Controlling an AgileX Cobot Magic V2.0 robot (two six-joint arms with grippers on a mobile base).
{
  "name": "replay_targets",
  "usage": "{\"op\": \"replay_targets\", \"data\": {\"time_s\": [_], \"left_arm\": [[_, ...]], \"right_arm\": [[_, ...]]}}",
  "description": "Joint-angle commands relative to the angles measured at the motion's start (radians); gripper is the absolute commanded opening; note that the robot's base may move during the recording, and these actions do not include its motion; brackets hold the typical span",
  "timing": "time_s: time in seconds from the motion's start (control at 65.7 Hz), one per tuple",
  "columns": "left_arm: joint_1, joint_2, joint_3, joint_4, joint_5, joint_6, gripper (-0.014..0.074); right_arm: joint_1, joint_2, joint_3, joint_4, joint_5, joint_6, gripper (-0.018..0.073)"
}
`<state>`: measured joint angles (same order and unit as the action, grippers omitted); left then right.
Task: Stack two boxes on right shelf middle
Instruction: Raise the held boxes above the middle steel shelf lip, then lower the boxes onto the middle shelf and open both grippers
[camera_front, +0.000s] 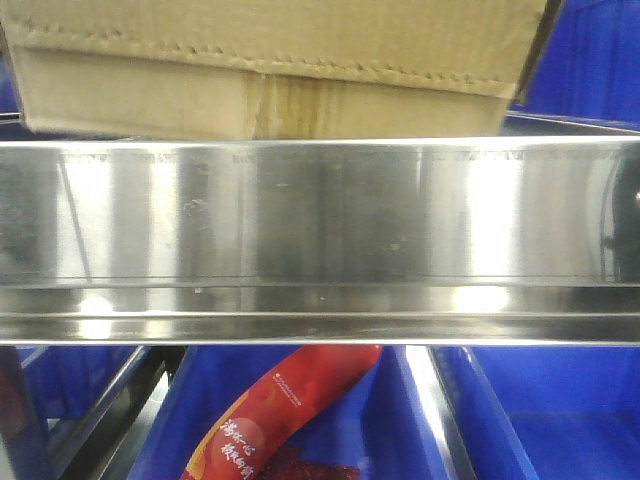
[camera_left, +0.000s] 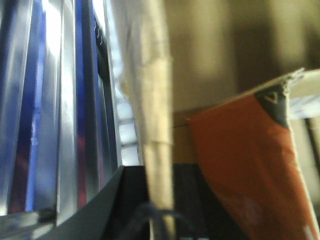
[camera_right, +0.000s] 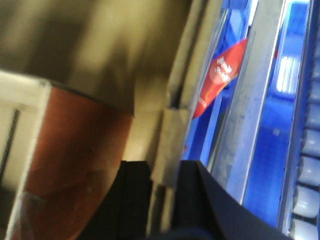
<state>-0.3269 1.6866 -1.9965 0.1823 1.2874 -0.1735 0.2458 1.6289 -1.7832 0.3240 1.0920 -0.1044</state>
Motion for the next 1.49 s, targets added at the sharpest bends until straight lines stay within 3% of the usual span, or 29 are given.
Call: {"op": "replay_targets", "data": {"time_s": [0.0,0.122,0.183,0.259,0.442,0.564,0.624,0.731,0.792,0.944,1.005,1.158,1.477], "left_arm": [[0.006,0.003,-0.008,-0.015,-0.066,0.011,0.0036],[0.006,0.005,-0.008,-0.017,-0.066,0.011,0.0288],[0.006,0.003,-0.008,-0.017,-0.066,0.011,0.0463],[0.006,-0.002,-0.008,-0.010,-0.066,0.011,0.0631],[0.006,-0.032,-0.008,-0.011,-0.066,0.011,0.0510],[0.006,-0.073,-0.010,-0.011,-0.066,0.011,0.0491],[0.006,-0.100,-0.010,-0.011,-0.066,0.011,0.0489],[0.006,-0.150,-0.003,-0.011,-0.066,0.013,0.0432],[0.006,-0.190,0.019,-0.011,-0.066,0.016,0.0342],[0.006,-0.309,0.164,-0.011,-0.090,0.016,0.0004],[0.006,-0.354,0.242,-0.011,-0.129,0.016,-0.0110],[0.006,-0.492,0.460,-0.011,-0.288,0.016,-0.0111],[0.006,-0.849,0.980,-0.015,-0.727,0.016,-0.0111]], "right_arm": [[0.000,-0.004,-0.006,0.002,-0.003,-0.016,-0.0019],[0.000,-0.004,-0.006,0.000,-0.010,-0.016,0.0262],[0.000,-0.004,-0.006,0.001,-0.016,-0.016,0.0438],[0.000,-0.012,-0.006,0.001,-0.027,-0.016,0.0570],[-0.003,-0.057,-0.006,0.001,-0.055,-0.016,0.0568],[-0.003,-0.107,-0.006,0.001,-0.068,-0.016,0.0568],[-0.003,-0.139,-0.006,0.001,-0.068,-0.016,0.0548],[-0.003,-0.195,-0.006,-0.018,-0.063,-0.016,0.0415],[-0.003,-0.231,-0.006,-0.051,-0.056,-0.016,0.0255],[-0.003,-0.326,0.083,-0.118,-0.078,-0.016,-0.0160],[-0.003,-0.370,0.150,-0.145,-0.096,-0.016,-0.0158],[-0.003,-0.491,0.366,-0.181,-0.199,-0.016,-0.0155],[-0.003,-0.829,0.906,-0.181,-0.599,-0.053,-0.0155]]}}
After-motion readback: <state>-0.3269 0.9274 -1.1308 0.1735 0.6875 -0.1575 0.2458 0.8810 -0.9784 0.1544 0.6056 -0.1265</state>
